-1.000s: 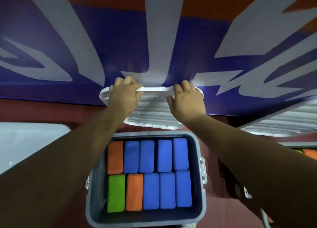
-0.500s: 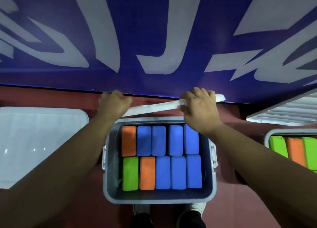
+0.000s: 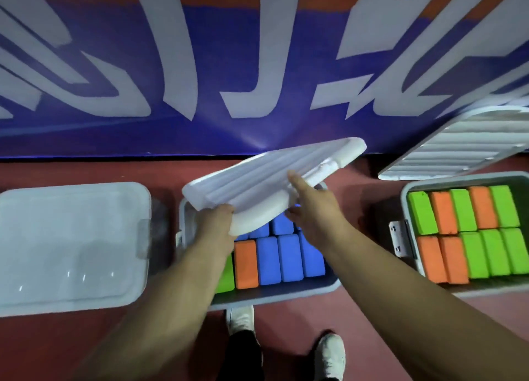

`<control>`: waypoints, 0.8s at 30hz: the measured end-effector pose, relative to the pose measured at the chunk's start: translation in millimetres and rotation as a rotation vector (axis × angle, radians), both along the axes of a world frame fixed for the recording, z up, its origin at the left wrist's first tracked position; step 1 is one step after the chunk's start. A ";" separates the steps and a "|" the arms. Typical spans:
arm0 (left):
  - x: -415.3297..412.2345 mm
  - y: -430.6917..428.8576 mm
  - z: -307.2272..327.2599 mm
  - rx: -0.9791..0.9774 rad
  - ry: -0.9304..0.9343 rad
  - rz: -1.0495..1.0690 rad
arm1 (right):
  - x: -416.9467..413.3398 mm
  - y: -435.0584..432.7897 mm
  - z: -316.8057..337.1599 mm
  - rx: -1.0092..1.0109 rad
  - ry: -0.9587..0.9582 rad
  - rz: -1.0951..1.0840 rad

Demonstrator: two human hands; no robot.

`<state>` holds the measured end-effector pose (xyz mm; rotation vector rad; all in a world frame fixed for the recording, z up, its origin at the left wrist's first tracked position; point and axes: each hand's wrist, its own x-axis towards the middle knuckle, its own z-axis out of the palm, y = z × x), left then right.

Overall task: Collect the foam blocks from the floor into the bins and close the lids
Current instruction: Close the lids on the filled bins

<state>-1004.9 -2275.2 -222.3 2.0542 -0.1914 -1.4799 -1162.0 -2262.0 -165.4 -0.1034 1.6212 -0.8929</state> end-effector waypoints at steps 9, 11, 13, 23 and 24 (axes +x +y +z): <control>-31.9 85.2 8.0 -0.231 -0.683 -0.594 | -60.0 80.0 -31.0 -0.136 -0.249 -0.077; -43.3 103.9 16.7 -0.476 -0.725 -0.704 | -84.3 107.5 -35.9 -0.153 -0.250 -0.011; -57.0 127.1 10.5 -0.552 -0.656 -0.819 | -108.4 137.3 -43.4 -0.145 -0.230 0.066; -107.8 198.6 -138.5 -0.462 -0.833 -1.375 | -173.4 192.8 -172.1 -0.033 -0.033 0.204; -108.3 201.0 -157.0 -0.403 -0.830 -1.394 | -173.6 191.9 -187.9 -0.025 -0.014 0.217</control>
